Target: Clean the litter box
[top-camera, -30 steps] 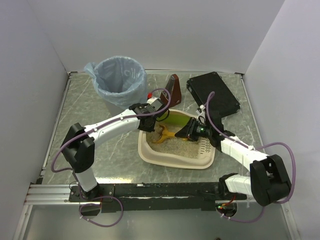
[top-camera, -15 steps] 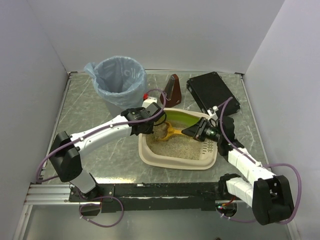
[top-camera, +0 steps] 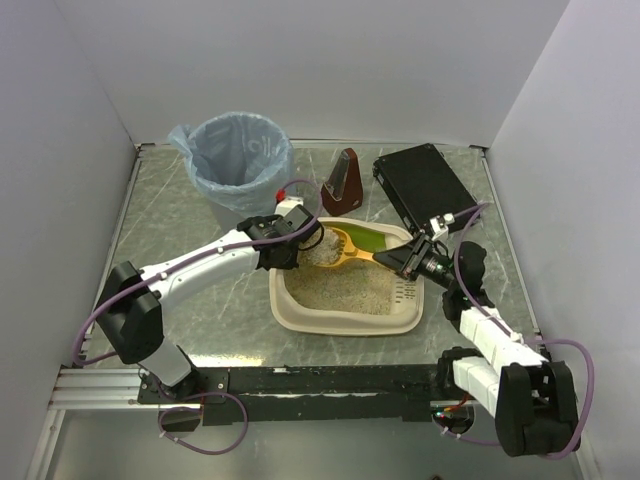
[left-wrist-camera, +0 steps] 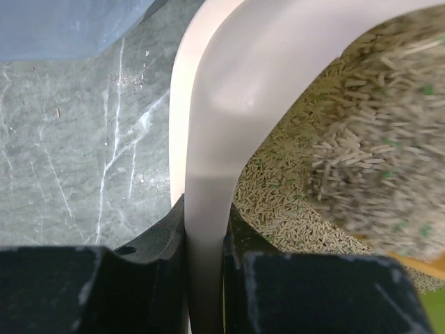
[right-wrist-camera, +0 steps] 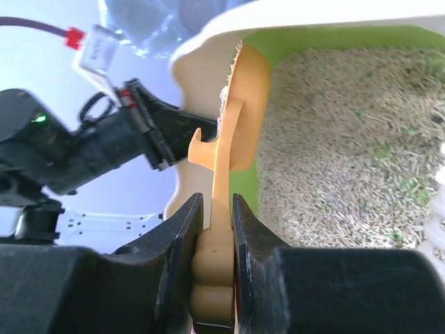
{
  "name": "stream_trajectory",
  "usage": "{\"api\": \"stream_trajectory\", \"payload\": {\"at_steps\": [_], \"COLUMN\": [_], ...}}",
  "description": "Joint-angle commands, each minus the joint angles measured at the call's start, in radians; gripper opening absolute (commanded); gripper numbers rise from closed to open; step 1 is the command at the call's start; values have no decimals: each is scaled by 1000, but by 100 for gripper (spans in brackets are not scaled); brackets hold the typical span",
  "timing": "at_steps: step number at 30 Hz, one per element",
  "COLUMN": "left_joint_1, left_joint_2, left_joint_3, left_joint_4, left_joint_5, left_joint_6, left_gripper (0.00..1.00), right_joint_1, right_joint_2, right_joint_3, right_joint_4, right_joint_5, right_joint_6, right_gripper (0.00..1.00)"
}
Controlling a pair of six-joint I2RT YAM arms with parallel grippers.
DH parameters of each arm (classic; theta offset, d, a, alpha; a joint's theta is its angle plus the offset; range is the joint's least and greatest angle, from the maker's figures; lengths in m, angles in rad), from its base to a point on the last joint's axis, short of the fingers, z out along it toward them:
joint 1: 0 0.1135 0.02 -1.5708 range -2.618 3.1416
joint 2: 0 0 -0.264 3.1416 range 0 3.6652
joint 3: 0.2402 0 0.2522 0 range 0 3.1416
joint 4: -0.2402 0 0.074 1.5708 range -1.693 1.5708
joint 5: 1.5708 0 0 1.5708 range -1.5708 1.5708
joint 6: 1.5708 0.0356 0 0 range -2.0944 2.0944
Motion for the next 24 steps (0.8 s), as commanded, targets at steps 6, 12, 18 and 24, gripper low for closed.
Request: {"api": "stream_trajectory", "payload": {"at_steps": [6,12,18,24], "left_joint_1": [26,37,44,49], "left_joint_2": [-95,-86,-89,-102], "left_joint_3": [-18,-14,-28,-34], "left_joint_4": [212,237,269,277], "left_joint_5": [70,82,128,122], "left_joint_6": [-48,-12,5,22], "left_gripper": [1,1,1,1], "right_joint_1": [-117,-208,-255,-298], "right_joint_2": [-125,-93,-30,48], "right_joint_3": [-20,-91,-112,-132], "right_joint_4": [61,305,539,730], "right_joint_5": [-105,-226,-282,-314], "right_joint_6": [7,178,331,481], "right_gripper": [0,0,0,0]}}
